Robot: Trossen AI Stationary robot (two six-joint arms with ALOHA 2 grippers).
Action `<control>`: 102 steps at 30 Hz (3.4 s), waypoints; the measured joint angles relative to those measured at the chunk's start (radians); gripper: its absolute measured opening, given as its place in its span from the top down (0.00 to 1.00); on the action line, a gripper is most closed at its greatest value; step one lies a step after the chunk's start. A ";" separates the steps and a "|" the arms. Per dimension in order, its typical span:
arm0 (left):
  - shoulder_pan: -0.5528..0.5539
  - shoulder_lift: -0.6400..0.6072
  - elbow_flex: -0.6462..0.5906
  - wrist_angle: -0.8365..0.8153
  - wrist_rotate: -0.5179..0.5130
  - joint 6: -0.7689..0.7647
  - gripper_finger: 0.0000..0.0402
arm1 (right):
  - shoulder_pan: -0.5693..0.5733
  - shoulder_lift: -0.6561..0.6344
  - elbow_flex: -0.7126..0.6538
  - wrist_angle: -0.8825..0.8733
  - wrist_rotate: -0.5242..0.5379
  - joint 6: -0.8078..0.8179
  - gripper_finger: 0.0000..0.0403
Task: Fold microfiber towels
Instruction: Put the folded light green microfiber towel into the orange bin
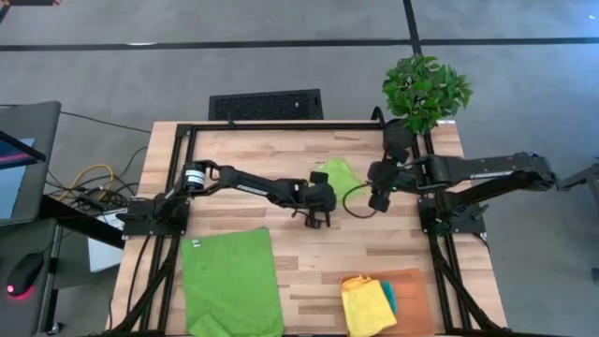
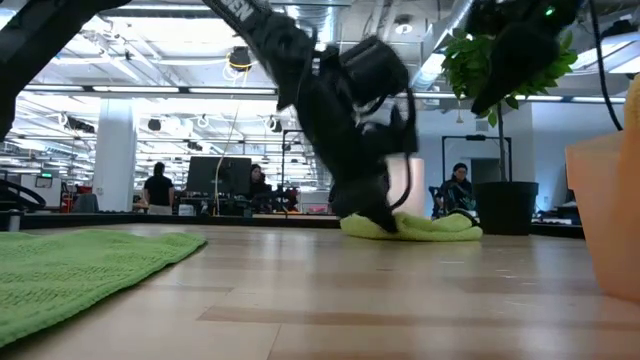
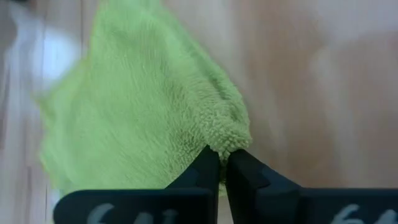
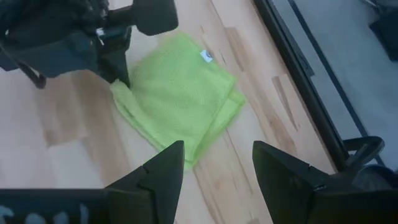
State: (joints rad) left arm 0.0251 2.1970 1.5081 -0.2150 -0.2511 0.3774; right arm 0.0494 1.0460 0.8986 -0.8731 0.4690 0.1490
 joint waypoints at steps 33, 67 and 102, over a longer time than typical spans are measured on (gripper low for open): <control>-0.401 -0.002 0.355 0.038 -0.043 -0.531 1.00 | 0.312 -0.217 0.000 -0.174 0.004 0.028 0.46; -0.507 0.223 0.527 0.262 0.041 -0.453 1.00 | 0.480 -0.281 -0.001 -0.192 0.003 0.192 0.46; -0.523 0.326 0.591 0.143 0.114 -0.697 0.79 | 0.533 -0.282 -0.001 -0.188 0.003 0.220 0.46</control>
State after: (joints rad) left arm -0.4980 2.5225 2.0987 -0.0715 -0.1375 -0.3199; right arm 0.5823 0.7643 0.8978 -1.0615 0.4721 0.3688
